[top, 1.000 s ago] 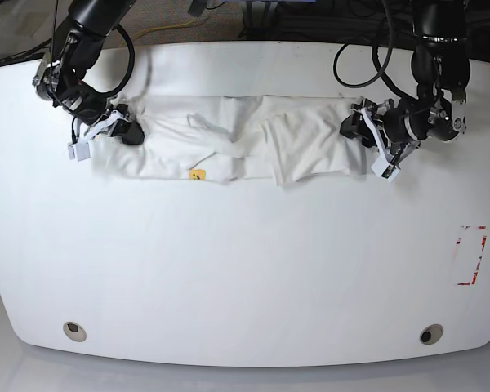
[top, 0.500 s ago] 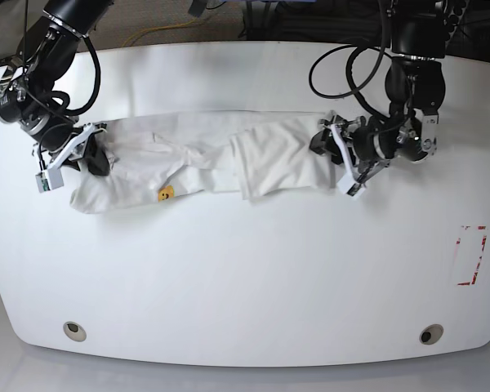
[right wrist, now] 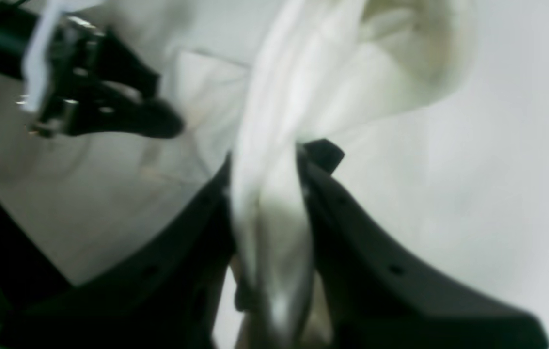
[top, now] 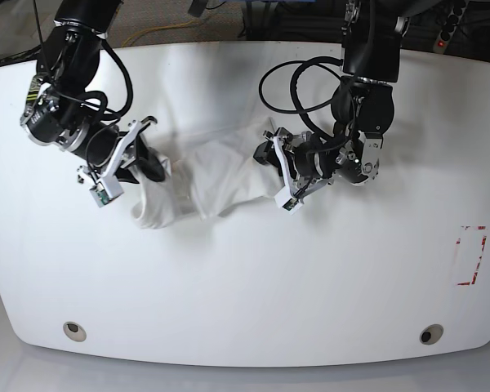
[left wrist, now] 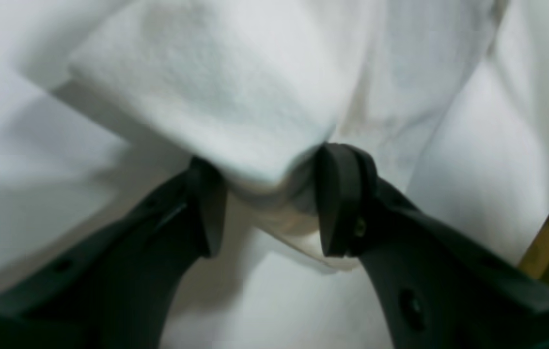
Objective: Fold the T-shirt properly
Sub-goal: 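Fold the strip ends inward with both grippers toward each other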
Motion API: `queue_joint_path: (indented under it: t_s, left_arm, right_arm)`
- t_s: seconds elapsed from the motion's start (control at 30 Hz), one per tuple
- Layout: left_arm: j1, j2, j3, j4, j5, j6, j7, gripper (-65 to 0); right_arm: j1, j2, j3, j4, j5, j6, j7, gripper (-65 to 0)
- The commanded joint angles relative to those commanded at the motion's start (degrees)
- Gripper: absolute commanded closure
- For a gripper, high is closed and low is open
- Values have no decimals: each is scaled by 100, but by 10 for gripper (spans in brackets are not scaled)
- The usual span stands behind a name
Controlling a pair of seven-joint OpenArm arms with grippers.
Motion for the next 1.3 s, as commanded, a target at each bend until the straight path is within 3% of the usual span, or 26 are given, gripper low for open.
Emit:
queue_joint_path:
  t_s: [0.27, 0.43, 0.7, 0.77, 0.83, 0.93, 1.0, 1.07, 1.2, 1.3]
  left_arm:
    - [0, 0, -9, 0, -26, 0, 0, -272]
    - [0, 0, -18, 0, -44, -9, 0, -272]
    - [9, 0, -26, 0, -44, -9, 0, -272]
    - [9, 0, -26, 0, -44, -9, 0, -272]
    - [9, -9, -26, 0, -44, -9, 0, -272]
    - [9, -9, -35, 9, -44, -18, -9, -274]
    - [9, -9, -44, 18, -53, -53, -9, -274]
    - [9, -9, -141, 44, -53, -290, -70, -274]
    - [53, 26, -756, 404, -53, -782, -185, -274]
    - [158, 18, -1046, 818, -53, -998, -185, -274]
  right_arm:
    - [387, -334, -765, -492, -800, 0, 158, -40]
    - [475, -325, -1389, -967, -879, 0, 659, -41]
    - [624, -325, -1952, -1618, -888, 0, 1064, -48]
    - [659, -325, -2004, -1714, -888, 0, 1169, -127]
    - [686, -325, -2004, -1785, -888, 0, 1178, -243]
    - [695, -325, -2004, -1820, -888, 0, 1178, -466]
    - [695, -325, -2004, -1811, -888, 0, 1178, -553]
    - [695, -325, -2004, -1802, -853, 0, 1178, -587]
    - [695, -325, -2013, -1644, -835, 0, 1178, -568]
    - [642, -325, -2004, -1354, -835, 0, 1160, -569]
